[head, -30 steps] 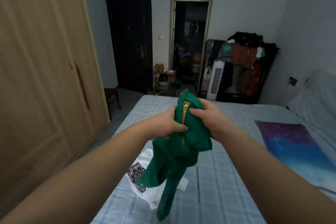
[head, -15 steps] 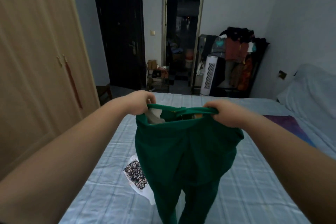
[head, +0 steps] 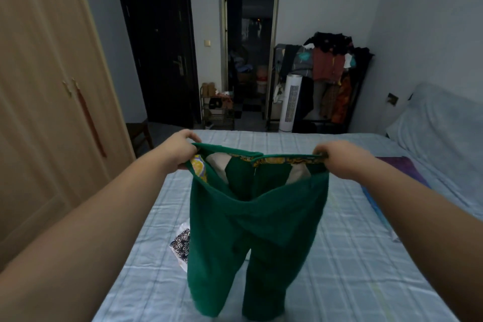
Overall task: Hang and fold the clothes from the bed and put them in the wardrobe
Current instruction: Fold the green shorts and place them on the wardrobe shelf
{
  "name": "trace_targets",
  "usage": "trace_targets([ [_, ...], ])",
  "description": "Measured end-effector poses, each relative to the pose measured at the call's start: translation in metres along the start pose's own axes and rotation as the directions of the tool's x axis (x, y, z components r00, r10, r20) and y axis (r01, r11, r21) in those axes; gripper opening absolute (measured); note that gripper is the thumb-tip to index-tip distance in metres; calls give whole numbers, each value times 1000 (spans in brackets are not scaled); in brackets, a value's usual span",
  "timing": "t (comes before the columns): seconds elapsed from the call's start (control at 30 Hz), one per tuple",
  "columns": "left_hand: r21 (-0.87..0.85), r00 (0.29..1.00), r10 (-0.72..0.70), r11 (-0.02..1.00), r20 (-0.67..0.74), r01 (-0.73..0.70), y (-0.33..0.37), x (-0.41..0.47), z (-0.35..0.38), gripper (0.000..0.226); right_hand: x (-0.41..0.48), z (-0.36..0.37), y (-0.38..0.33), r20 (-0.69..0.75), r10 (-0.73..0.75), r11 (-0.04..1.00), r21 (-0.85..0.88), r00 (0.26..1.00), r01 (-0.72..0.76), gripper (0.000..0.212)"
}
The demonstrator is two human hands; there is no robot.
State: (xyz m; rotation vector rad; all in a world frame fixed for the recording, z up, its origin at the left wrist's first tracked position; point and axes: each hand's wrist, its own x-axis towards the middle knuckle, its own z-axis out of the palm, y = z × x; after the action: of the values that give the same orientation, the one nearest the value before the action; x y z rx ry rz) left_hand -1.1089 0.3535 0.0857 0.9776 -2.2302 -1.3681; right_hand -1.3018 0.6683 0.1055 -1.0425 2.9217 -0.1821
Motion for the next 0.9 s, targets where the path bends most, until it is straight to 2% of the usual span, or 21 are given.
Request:
trace_targets([
  [0.07,-38,997,28,999,74,-25,2,-3,-6,25,-1,1,15,-81,98,993,-59,992,-103,25],
  [0.13,10,993,53,998,105,-54,7,-9,-10,21,2,4,26,-144,173,984,-5,974,-176,21],
  [0.27,77,991,94,992,100,-102,14,-13,-11,17,11,6,25,-132,288,921,311,948,-236,19],
  [0.33,193,991,80,976,109,-100,14,-13,-12,17,14,10,25,-52,417,761,566,907,-317,13],
  [0.37,266,992,66,960,105,-92,13,-12,-13,18,15,11,24,-2,461,630,705,887,-326,10],
  [0.4,337,994,53,938,95,-82,12,-11,-14,20,15,12,22,47,476,562,752,878,-345,14],
  [0.47,391,996,37,918,83,-66,12,-13,-13,27,13,15,16,132,481,353,875,867,-330,14],
  [0.53,236,994,-10,972,108,-15,14,-14,-8,38,10,21,11,247,489,152,920,837,-361,22],
  [0.6,-20,992,-57,998,113,60,16,-18,1,45,11,28,7,316,441,63,923,840,-380,23],
  [0.67,-246,995,-86,965,53,97,16,-16,9,46,11,32,7,312,385,44,934,869,-355,24],
  [0.73,-462,992,-129,880,-18,106,15,-12,14,43,11,33,9,313,361,99,924,879,-370,19],
  [0.8,-622,987,-158,776,-30,106,12,-9,15,37,12,34,15,287,322,211,907,902,-364,11],
  [0.9,-687,984,-167,709,54,159,0,-5,11,31,9,28,24,311,149,258,904,939,-341,12],
])
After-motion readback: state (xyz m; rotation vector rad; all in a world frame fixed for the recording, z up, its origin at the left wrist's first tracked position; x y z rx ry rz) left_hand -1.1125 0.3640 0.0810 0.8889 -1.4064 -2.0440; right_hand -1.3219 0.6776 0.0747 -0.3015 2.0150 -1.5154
